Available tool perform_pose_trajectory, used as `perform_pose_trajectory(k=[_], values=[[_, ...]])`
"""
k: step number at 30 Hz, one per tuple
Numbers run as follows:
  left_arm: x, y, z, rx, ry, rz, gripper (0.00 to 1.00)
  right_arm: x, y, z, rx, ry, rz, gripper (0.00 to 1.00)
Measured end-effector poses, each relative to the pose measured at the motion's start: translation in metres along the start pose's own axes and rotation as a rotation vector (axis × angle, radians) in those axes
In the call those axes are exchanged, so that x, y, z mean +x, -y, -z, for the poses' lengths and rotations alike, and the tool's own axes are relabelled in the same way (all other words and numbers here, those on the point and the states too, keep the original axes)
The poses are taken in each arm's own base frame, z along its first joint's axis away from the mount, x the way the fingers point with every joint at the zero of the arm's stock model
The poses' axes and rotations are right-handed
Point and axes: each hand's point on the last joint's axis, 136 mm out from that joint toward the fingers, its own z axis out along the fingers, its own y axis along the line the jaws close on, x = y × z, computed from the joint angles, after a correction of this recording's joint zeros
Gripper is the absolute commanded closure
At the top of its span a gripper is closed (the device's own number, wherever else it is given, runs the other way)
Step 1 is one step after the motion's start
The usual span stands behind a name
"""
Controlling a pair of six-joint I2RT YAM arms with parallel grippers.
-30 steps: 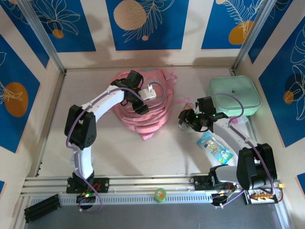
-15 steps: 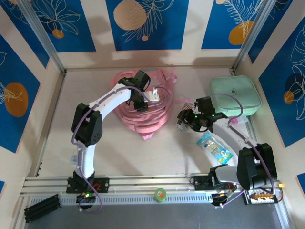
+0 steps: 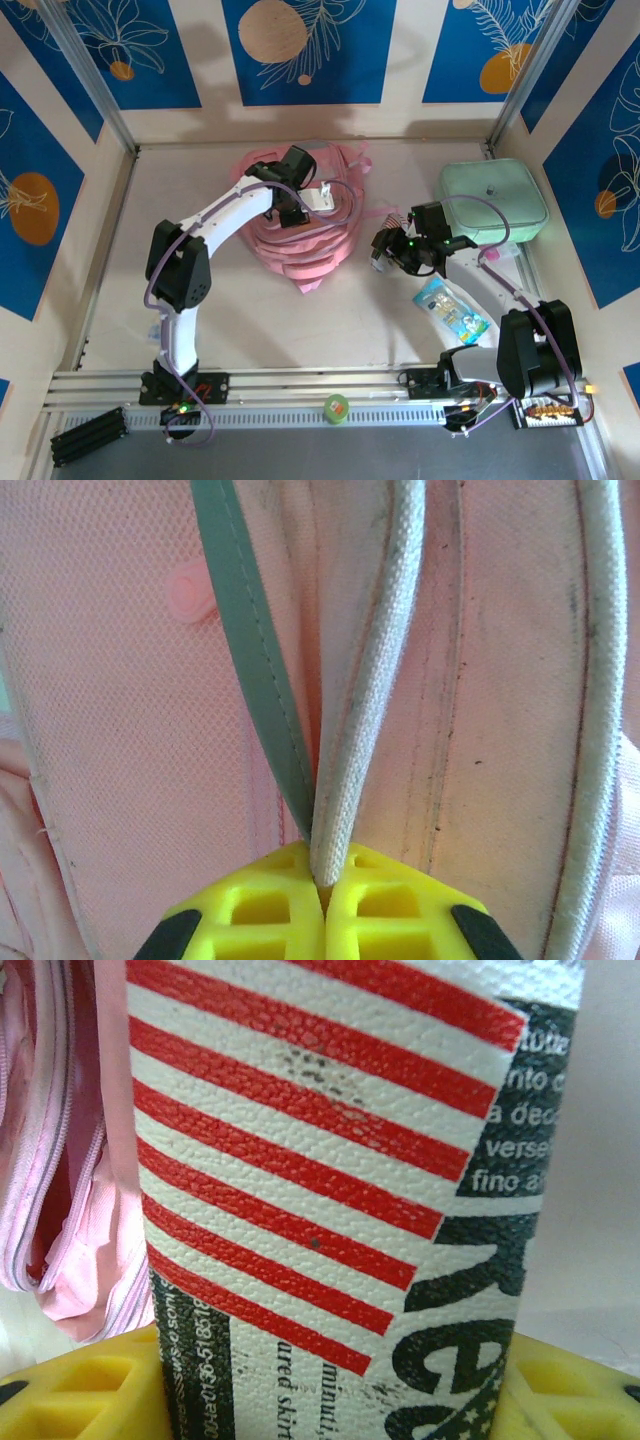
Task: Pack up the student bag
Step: Open the student bag at the center of the table, then place the glasses case in the student bag.
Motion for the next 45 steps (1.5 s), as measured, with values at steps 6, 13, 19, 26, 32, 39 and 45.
perform_pose_trajectory(k=[6, 13, 19, 26, 32, 39, 45], values=[[-0.007, -0.002, 0.012, -0.008, 0.042, 0.058, 1.0, 0.0, -0.003, 0.001, -0.013, -0.002, 0.004, 0.47], [-0.04, -0.014, 0.077, -0.087, 0.207, 0.191, 1.0, 0.003, -0.025, 0.019, -0.104, 0.012, 0.042, 0.46], [-0.074, 0.006, 0.11, -0.098, 0.308, 0.262, 1.0, 0.013, -0.046, 0.026, -0.178, -0.006, 0.083, 0.46], [-0.092, 0.004, 0.122, -0.113, 0.406, 0.377, 1.0, 0.031, -0.069, 0.0, -0.198, -0.103, 0.063, 0.47], [-0.101, -0.005, 0.129, -0.135, 0.469, 0.434, 1.0, 0.022, -0.097, -0.035, -0.214, -0.143, 0.0, 0.48], [-0.1, -0.009, 0.128, -0.163, 0.497, 0.48, 1.0, -0.001, -0.127, -0.071, -0.213, -0.114, -0.075, 0.43], [-0.093, -0.012, 0.125, -0.201, 0.512, 0.526, 1.0, -0.009, -0.133, -0.095, -0.215, -0.082, -0.135, 0.24]])
